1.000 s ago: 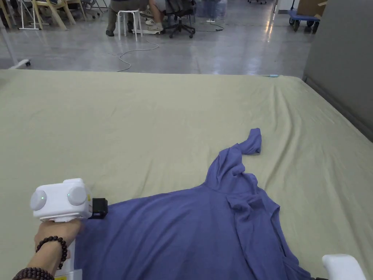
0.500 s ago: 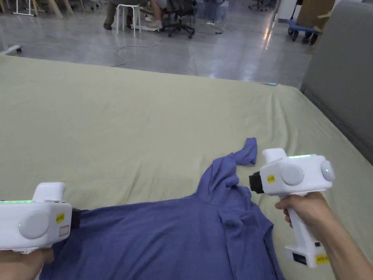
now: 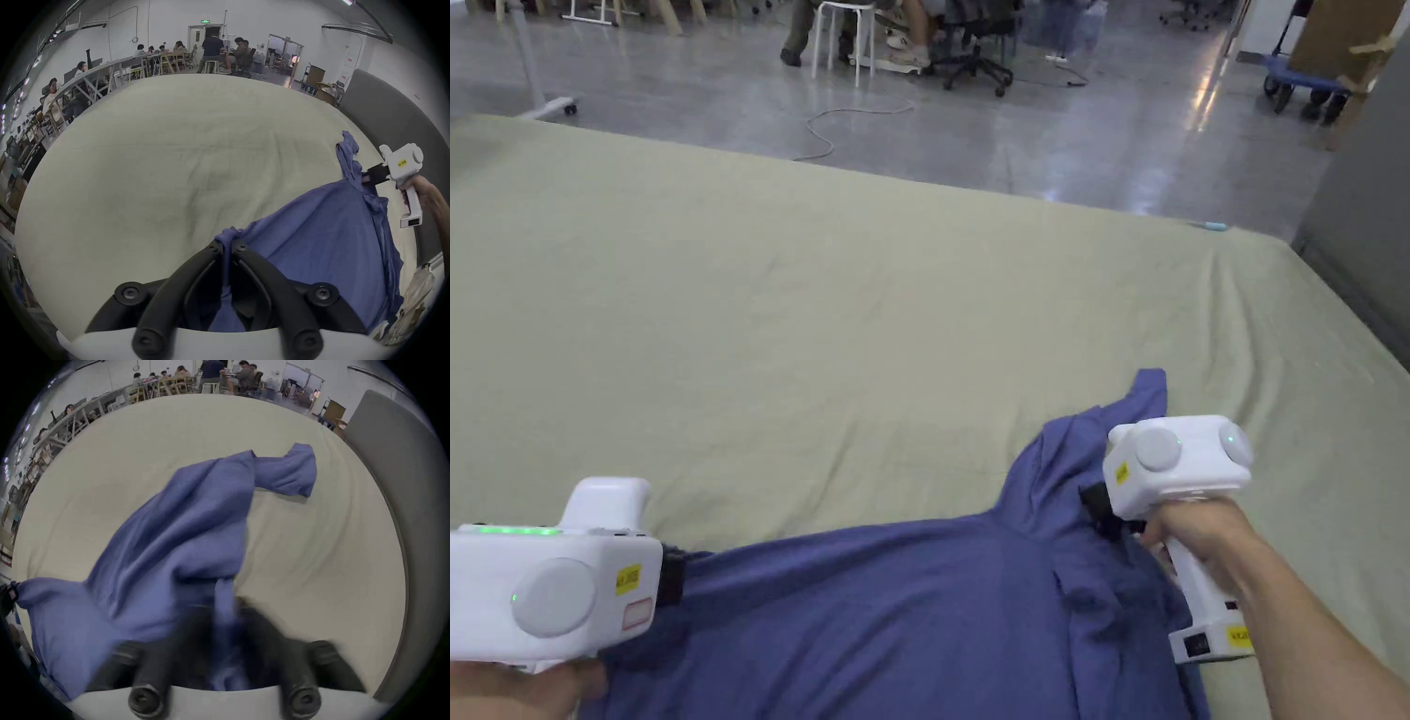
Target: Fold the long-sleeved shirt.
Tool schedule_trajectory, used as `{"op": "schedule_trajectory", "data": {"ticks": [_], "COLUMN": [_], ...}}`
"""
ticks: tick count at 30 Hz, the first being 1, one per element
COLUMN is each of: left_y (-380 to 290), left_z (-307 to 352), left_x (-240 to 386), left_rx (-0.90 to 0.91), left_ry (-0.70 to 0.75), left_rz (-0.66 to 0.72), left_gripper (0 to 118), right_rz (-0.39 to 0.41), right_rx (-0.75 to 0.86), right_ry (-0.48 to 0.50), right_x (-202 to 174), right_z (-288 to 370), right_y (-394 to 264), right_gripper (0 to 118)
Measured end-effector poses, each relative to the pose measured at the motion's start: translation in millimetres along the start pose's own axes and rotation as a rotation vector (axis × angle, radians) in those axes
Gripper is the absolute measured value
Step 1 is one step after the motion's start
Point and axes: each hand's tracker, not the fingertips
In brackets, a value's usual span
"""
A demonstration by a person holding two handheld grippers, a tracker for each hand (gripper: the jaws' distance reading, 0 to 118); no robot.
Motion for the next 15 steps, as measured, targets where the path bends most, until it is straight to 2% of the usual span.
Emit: {"op": "schedule_trajectory", "data": {"ticks": [1,2,4,6,8,10,11,15], "left_y": [0.6,3.7,14.9,28.9,52.4,78.5,92.4,159.4], "left_z": [0.8,1.1,5.1,19.0,37.1,63.6,74.4,133.8], "left_x": [3.1,3.4,3.1,8.1,8.3,17.1,19.5,43.7], "left_rx": [-0.002,-0.002,0.021,0.066,0.121,0.187,0.215,0.34], "left_ry": [0.004,0.009,0.024,0.028,0.01,-0.001,-0.011,-0.013], "left_rz": [-0.004,-0.007,-0.032,-0.048,-0.041,-0.056,-0.065,-0.124], "left_gripper": [2,2,2,2,2,2,2,2], "right_rz": [0.019,0.038,0.013,0.002,0.006,0.032,0.039,0.026], "right_rx": [0.015,0.015,0.043,0.127,0.188,0.263,0.294,0.458], "right_ry": [-0.001,-0.047,0.039,0.008,0.036,0.001,-0.009,-0.068], "right_x": [-5.0,-5.1,-2.6,5.5,14.5,23.4,47.7,76.4], "right_z": [7.8,16.5,50.0,89.3,142.7,198.0,174.6,271.9], "right_y": [-3.1,-4.0,-12.4,-14.1,-17.5,-14.9,11.4,34.1], "right_gripper": [0,0,0,0,0,0,0,0]}}
